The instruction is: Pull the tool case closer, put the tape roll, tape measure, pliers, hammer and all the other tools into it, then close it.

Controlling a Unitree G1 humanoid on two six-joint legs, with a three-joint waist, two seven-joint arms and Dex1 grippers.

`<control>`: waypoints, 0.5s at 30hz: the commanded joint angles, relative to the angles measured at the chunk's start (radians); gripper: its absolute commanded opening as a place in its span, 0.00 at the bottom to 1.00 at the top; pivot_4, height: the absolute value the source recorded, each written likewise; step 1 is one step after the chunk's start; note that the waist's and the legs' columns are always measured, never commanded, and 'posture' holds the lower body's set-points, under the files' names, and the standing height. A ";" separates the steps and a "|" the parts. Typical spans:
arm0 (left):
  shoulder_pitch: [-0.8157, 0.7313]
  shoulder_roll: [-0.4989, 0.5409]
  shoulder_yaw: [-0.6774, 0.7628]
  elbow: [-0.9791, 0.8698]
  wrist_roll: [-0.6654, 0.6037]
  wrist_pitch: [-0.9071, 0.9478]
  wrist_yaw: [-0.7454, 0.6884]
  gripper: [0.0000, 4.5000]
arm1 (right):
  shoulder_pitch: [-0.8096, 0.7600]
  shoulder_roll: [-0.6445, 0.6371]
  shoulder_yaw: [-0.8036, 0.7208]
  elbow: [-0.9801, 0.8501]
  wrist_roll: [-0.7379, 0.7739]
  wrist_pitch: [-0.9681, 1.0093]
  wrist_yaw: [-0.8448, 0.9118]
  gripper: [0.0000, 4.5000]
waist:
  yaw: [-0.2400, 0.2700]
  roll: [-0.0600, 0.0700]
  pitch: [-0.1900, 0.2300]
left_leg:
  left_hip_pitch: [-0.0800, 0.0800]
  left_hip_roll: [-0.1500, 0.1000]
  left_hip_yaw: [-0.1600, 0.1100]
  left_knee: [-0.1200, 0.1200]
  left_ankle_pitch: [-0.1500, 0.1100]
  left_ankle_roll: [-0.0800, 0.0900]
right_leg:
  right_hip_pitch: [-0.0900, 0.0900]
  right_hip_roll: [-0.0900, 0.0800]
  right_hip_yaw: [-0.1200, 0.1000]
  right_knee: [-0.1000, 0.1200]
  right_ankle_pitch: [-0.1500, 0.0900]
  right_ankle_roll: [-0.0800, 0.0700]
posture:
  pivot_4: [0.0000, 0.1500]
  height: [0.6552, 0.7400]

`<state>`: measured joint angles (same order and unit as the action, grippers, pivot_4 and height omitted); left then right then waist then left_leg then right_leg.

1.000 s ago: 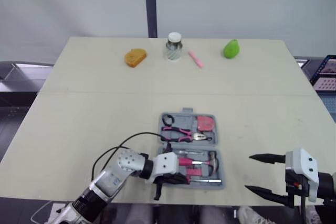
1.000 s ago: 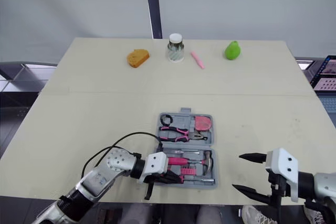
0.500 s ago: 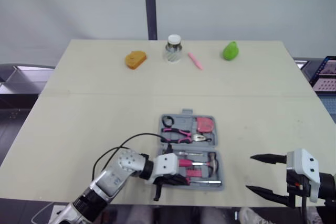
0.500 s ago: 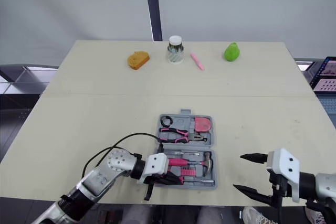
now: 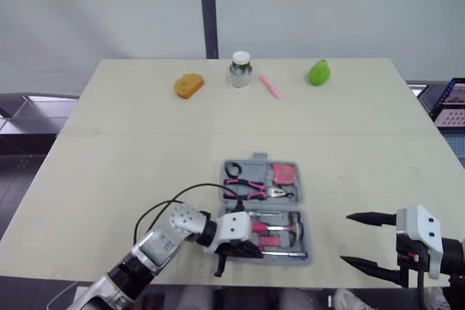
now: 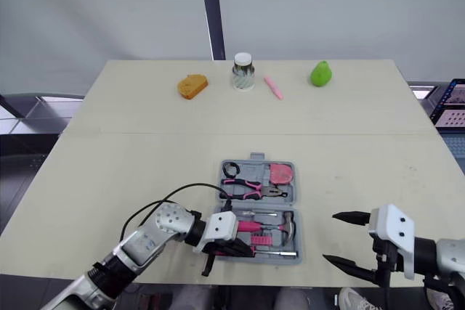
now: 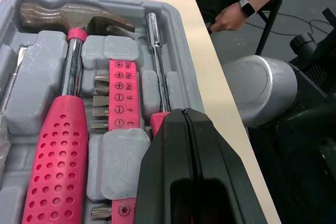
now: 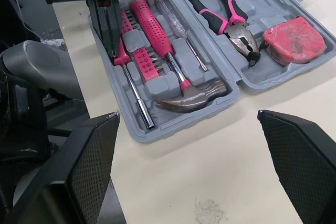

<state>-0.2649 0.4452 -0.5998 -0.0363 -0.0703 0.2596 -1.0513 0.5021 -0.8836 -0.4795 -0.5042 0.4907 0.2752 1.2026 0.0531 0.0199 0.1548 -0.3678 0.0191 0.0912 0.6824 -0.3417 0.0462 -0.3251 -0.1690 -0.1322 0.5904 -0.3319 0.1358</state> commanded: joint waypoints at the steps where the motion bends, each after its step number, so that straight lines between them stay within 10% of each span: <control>1: 0.066 0.027 -0.096 0.127 0.097 0.060 0.001 0.01 | -0.003 -0.001 -0.015 -0.020 0.002 0.000 -0.012 1.00 | 0.000 0.000 0.000 | 0.000 0.000 0.000 0.000 0.000 0.000 | 0.000 0.000 0.000 0.000 0.000 0.000 | 1.00 0.47; 15: 0.004 -0.031 0.374 -0.238 -0.203 0.082 0.172 0.01 | -0.087 0.008 0.025 0.037 -0.011 -0.019 -0.016 1.00 | -0.001 -0.009 0.016 | -0.012 0.002 0.000 0.001 0.004 -0.002 | -0.013 0.001 0.000 0.003 0.000 0.001 | 1.00 0.47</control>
<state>-0.2466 0.4170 -0.2948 -0.2104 -0.2323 0.3322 -0.9155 0.4295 -0.8797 -0.4622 -0.4692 0.4731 0.2644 1.2017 0.0520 0.0108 0.1705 -0.3804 0.0205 0.0910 0.6830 -0.3372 0.0439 -0.3385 -0.1678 -0.1331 0.5935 -0.3313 0.1366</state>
